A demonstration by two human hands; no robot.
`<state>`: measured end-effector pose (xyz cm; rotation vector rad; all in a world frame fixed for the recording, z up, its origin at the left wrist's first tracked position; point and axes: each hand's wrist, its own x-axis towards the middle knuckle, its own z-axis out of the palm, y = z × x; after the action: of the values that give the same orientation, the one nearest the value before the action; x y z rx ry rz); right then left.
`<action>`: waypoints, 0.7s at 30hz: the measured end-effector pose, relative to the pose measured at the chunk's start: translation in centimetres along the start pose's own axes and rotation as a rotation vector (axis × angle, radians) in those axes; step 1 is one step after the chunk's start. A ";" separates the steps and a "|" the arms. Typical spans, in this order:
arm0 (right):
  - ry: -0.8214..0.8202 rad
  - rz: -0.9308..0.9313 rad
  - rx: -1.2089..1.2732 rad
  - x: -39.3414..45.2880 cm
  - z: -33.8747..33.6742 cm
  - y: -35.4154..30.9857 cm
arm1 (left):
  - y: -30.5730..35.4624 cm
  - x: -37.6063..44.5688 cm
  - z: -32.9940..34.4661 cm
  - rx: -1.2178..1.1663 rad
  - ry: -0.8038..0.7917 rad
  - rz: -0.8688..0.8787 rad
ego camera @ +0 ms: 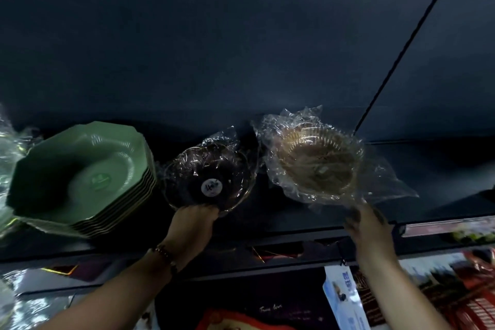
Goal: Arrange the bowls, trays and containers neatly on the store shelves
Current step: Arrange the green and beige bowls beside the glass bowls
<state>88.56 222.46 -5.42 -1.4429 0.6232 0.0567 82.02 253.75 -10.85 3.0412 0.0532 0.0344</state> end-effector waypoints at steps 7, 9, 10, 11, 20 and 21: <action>-0.415 0.225 -0.192 -6.2 3.3 6.7 | 1.3 -0.6 -2.3 -0.158 0.350 0.103; -0.517 0.241 -0.208 -6.7 5.8 6.1 | 2.0 -1.4 -3.3 -0.182 0.390 0.118; -0.563 0.223 -0.256 -6.9 7.1 5.5 | 2.3 -1.9 -3.4 -0.182 0.390 0.137; -0.602 0.201 -0.313 -7.2 8.4 4.7 | 2.6 -2.5 -3.4 -0.171 0.386 0.164; -0.515 0.049 -0.496 -6.7 12.3 3.8 | 2.4 -6.1 0.1 -0.170 0.215 0.203; -0.519 0.038 -0.500 -6.8 12.0 3.8 | 2.1 -6.7 0.1 -0.172 0.214 0.178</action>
<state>85.71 236.48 -5.91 -1.8023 0.2085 0.6343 75.43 251.43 -10.91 2.8481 -0.1943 0.3579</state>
